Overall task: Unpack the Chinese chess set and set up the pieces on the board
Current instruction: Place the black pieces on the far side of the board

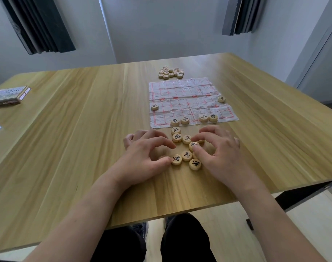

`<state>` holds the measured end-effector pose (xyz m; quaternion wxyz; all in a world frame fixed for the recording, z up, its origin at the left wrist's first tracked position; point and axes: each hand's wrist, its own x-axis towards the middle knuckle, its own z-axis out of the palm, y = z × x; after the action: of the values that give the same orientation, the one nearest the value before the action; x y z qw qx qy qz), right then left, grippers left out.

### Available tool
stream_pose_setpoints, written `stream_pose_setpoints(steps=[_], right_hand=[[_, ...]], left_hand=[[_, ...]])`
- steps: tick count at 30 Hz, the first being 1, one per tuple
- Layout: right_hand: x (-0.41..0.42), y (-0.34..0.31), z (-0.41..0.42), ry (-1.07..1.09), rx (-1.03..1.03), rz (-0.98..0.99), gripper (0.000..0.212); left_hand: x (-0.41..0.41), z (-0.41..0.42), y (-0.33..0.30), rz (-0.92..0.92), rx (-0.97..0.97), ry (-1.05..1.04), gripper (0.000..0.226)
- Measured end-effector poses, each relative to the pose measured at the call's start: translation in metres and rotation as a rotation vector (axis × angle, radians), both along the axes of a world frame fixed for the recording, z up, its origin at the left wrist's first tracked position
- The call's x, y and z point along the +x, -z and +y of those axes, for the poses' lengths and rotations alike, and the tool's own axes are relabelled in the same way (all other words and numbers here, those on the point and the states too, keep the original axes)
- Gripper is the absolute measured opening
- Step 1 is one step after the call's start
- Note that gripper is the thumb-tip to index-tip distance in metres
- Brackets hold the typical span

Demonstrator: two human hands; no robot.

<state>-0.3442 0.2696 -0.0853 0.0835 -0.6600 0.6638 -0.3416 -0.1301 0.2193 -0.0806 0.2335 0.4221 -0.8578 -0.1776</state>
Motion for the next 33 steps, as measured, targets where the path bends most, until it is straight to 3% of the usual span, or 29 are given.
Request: stream_pose_setpoints(steps=[6, 10, 20, 23, 27, 33], right_hand=[[0.004, 0.002, 0.001, -0.109, 0.043, 0.208, 0.027], [0.003, 0.003, 0.0, -0.119, 0.041, 0.212, 0.024], [0.002, -0.002, 0.0, -0.147, 0.029, 0.036, 0.013], [0.002, -0.002, -0.001, -0.153, 0.032, 0.003, 0.013], [0.0, -0.002, -0.002, -0.174, 0.014, -0.047, 0.012], [-0.003, -0.002, -0.001, -0.086, -0.076, -0.356, 0.015]], left_hand=[[0.013, 0.01, 0.002, -0.048, -0.051, -0.037, 0.041], [0.012, 0.011, 0.004, -0.092, -0.073, -0.034, 0.035], [0.007, -0.003, -0.001, 0.061, -0.105, -0.113, 0.028], [-0.004, -0.031, -0.009, 0.047, -0.191, -0.213, 0.018], [-0.023, -0.07, -0.009, -0.009, -0.21, -0.334, 0.02], [-0.03, -0.092, 0.007, -0.029, -0.172, -0.404, 0.025]])
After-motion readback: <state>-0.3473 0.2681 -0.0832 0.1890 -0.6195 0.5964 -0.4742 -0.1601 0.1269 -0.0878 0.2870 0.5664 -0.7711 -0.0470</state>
